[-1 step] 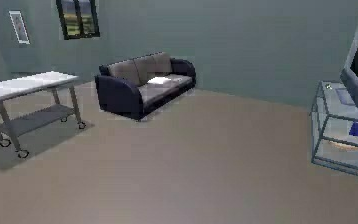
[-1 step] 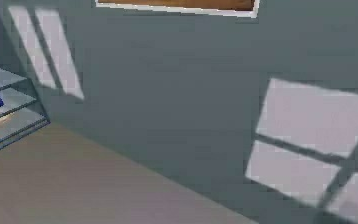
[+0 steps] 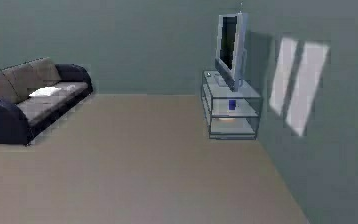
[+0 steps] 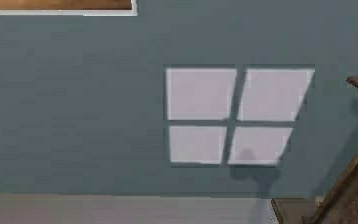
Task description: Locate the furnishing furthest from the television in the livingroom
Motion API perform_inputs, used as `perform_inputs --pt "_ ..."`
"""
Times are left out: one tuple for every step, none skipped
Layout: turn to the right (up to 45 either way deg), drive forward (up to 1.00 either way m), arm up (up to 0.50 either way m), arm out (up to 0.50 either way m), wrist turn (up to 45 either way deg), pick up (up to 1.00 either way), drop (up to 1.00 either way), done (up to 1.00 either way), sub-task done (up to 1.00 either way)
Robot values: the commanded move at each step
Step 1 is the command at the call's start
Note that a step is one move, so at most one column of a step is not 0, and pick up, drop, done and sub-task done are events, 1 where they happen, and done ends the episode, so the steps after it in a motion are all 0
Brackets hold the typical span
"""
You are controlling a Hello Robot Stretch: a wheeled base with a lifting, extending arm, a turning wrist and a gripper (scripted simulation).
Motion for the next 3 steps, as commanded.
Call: perform_inputs --pt "0.0 1.0 0.0 0.0 0.0 0.0 0.0 0.0 0.0" --pt "3.0 0.0 0.0 0.0 0.0 0.0 0.0 0.0 0.0" --pt "0.0 0.65 0.0 0.0 0.0 0.0 0.0 0.0 0.0"
